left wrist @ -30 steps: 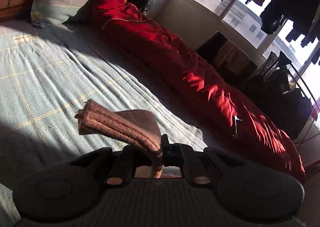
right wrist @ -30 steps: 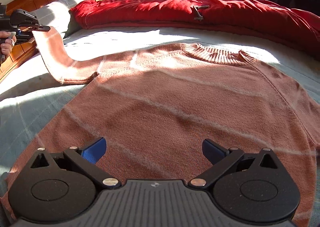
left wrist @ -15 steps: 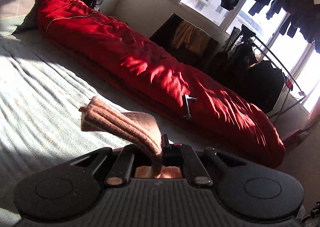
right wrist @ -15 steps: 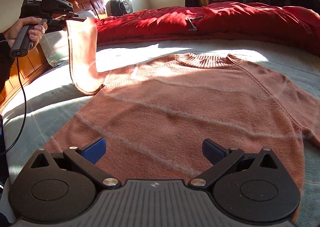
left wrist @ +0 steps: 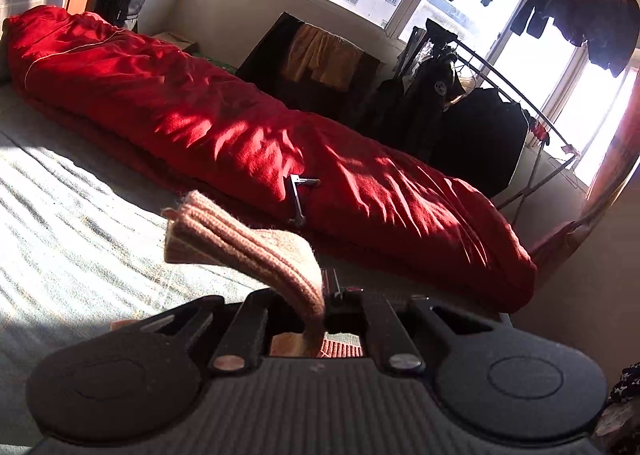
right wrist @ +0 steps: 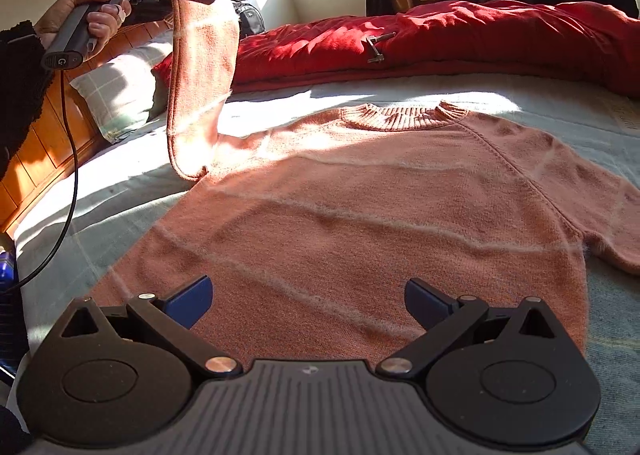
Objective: Fold clothes
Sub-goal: 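Lift the cuff with the left gripper and carry the sleeve over the body, then lay the sleeve across the sweater body and open the left gripper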
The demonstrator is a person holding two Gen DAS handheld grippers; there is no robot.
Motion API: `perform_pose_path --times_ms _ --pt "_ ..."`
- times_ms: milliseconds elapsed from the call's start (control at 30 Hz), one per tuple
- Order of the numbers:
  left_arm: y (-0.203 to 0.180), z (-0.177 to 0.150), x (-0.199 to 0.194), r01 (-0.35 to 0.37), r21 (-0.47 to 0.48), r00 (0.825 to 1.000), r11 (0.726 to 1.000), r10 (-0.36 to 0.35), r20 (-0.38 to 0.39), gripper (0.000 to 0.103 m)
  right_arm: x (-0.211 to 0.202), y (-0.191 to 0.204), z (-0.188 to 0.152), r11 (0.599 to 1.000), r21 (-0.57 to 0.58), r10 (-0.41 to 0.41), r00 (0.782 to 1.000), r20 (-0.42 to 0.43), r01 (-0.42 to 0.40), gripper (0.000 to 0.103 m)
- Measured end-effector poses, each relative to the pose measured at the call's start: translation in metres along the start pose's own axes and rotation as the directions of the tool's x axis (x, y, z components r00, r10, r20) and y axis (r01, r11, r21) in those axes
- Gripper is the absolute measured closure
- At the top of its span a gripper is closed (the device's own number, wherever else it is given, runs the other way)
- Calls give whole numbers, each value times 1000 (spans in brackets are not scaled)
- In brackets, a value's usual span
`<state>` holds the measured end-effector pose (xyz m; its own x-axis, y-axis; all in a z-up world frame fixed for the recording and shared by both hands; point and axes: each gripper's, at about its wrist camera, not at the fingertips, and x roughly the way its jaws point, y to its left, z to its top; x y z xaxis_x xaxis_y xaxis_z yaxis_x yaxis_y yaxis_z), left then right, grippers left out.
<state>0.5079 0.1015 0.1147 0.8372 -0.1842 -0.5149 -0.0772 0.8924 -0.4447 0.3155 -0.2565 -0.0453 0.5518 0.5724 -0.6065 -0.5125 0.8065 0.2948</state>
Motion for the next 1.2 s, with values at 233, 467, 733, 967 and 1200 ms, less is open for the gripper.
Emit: perform_pose_path --times_ms 233,467,733,967,1200 --pt "-39 -3 15 57 42 998 998 -56 -25 99 -5 -8 -4 999 34 -1 1000 14 1 0" --pt "-71 -23 34 133 67 990 989 -129 -64 99 -7 -11 -5 999 43 -14 1000 15 14 0" --pt "-96 -59 68 166 107 979 980 -151 -136 99 -7 -14 -9 998 58 -20 1000 -1 20 0" --pt "-111 -100 102 164 161 967 973 -126 -220 99 -10 -18 -13 996 72 -44 999 -15 45 0" --pt "-121 -138 119 157 255 960 954 -87 -268 99 -7 -20 -14 995 74 -60 998 -34 62 0"
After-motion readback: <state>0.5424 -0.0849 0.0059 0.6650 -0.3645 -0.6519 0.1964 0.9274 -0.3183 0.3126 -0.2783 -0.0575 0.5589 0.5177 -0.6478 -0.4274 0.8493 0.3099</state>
